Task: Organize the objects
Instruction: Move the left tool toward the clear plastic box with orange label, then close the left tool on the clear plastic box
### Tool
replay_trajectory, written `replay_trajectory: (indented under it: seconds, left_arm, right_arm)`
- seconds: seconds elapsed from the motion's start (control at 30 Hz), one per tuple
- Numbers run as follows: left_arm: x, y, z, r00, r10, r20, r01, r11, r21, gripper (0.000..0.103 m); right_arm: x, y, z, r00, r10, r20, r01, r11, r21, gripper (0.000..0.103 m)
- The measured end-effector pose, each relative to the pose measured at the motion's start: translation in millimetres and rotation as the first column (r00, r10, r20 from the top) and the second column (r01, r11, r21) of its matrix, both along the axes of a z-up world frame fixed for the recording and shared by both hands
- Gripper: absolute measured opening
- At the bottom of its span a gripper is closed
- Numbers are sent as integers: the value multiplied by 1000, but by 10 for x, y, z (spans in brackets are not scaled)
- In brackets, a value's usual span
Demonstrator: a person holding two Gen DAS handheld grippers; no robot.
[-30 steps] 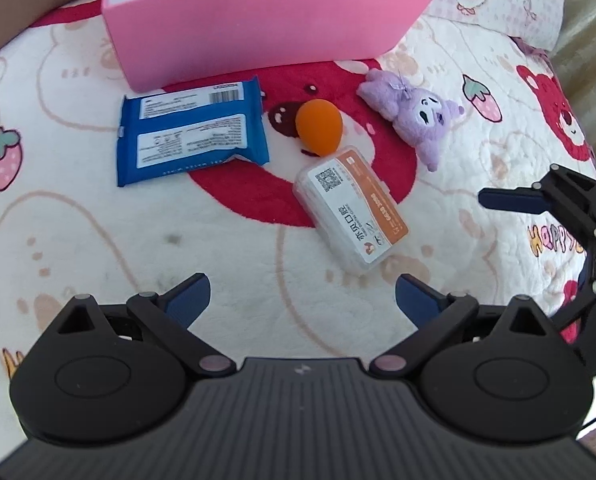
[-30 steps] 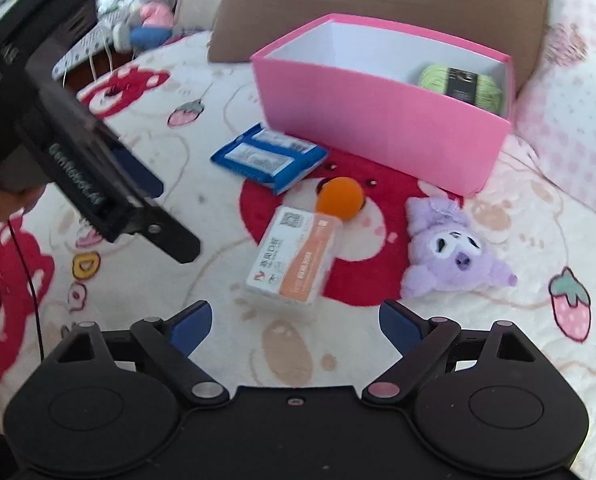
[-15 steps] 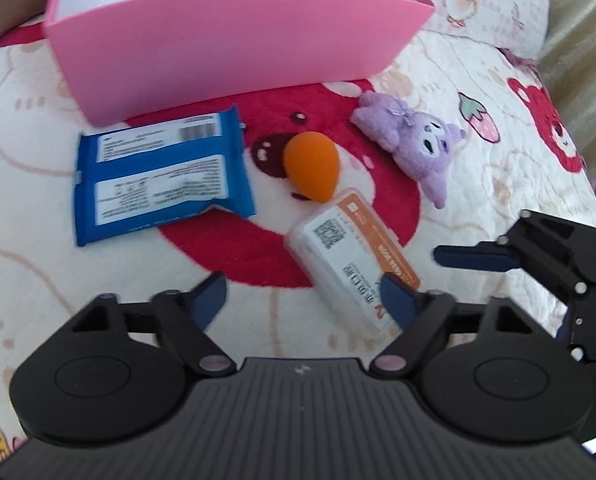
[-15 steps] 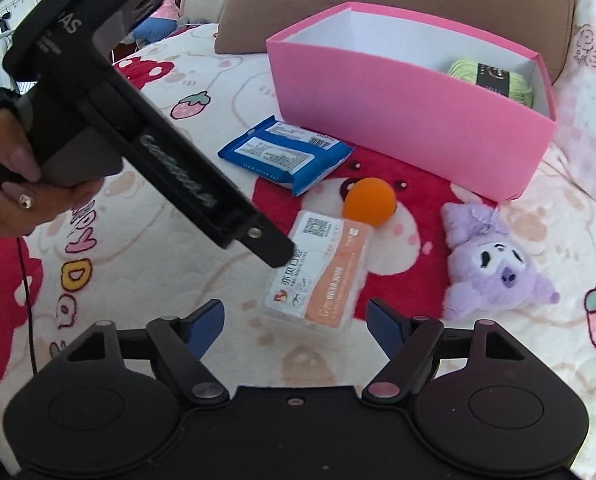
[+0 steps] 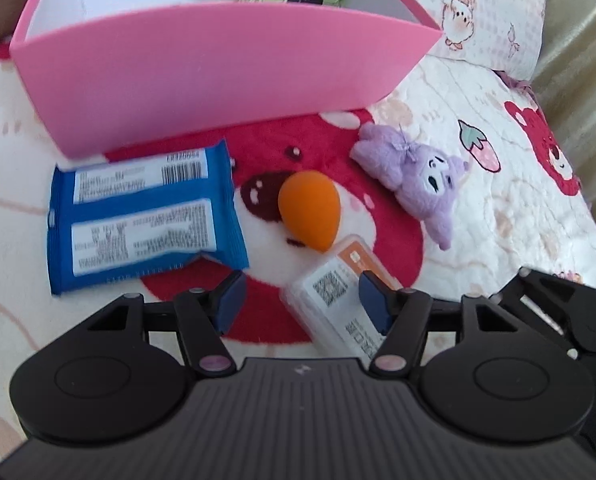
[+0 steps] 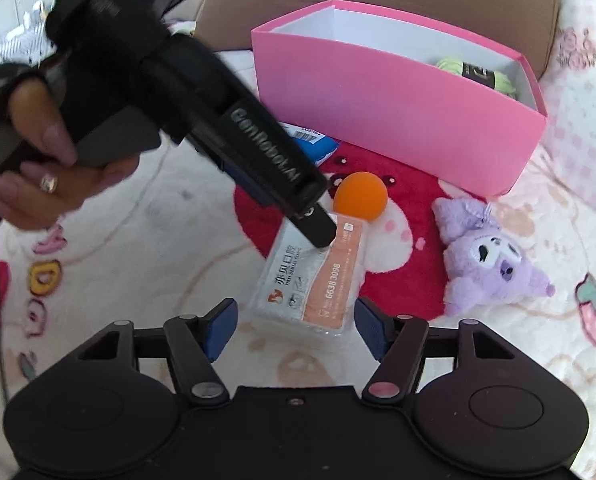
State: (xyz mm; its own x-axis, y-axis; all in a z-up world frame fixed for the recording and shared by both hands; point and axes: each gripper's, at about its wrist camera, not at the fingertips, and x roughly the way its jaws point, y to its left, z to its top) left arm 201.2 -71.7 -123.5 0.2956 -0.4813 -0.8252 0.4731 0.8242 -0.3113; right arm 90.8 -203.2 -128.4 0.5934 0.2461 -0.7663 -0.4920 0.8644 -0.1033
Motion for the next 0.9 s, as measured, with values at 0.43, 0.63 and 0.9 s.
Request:
replay_trajectory:
  seconds: [0.43, 0.63, 0.9]
  left_arm:
    - [56, -138, -52, 999, -39, -14, 38, 998, -47, 52]
    - [53, -97, -120, 999, 2, -41, -5, 996, -87, 53]
    - [-127, -155, -60, 999, -34, -10, 33, 999, -41, 52]
  right_arm:
    - [43, -40, -92, 1000, -22, -1, 22, 1000, -3, 83]
    - [32, -115, -113, 999, -41, 0, 41, 999, 6, 85]
    - [22, -258, -135, 997, -72, -14, 72, 997, -1, 87]
